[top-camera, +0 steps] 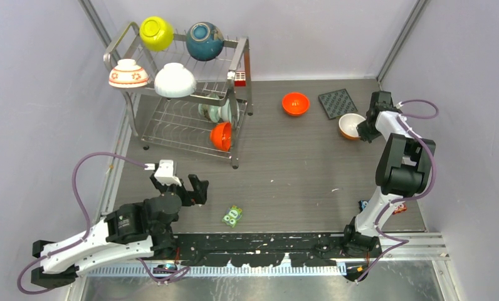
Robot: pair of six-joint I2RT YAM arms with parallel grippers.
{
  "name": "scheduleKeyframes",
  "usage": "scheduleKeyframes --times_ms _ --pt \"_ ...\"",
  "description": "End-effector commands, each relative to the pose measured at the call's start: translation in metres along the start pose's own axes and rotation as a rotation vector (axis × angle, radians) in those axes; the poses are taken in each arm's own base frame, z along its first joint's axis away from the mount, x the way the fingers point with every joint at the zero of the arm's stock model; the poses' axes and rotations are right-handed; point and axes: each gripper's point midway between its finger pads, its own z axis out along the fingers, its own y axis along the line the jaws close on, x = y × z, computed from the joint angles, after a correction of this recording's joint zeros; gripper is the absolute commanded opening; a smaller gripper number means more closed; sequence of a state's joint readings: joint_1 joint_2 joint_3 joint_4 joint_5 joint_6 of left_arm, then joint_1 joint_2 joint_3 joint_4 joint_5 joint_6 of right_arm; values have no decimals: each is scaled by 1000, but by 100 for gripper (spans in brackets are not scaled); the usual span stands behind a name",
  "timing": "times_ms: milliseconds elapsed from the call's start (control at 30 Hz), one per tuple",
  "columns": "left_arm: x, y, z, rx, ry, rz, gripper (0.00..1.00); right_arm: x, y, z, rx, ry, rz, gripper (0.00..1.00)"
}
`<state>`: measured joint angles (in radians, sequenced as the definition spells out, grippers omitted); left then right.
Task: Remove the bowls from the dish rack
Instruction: Place the bowl at the center of the board.
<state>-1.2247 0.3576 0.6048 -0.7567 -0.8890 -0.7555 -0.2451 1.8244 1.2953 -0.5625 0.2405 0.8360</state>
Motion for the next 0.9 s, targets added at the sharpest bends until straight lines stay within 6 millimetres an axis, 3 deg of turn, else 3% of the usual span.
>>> scheduleKeyframes --times_ms 0,567,867 --pt "-3 -10 5 6 -16 -22 96 -20 30 -8 -97 -54 5 1" --pt "-1 -6 1 3 4 -17 95 -21 30 3 -65 -102 -96 1" --pt "3 -6 3 -5 13 -13 95 -16 29 10 -64 -85 -112 23"
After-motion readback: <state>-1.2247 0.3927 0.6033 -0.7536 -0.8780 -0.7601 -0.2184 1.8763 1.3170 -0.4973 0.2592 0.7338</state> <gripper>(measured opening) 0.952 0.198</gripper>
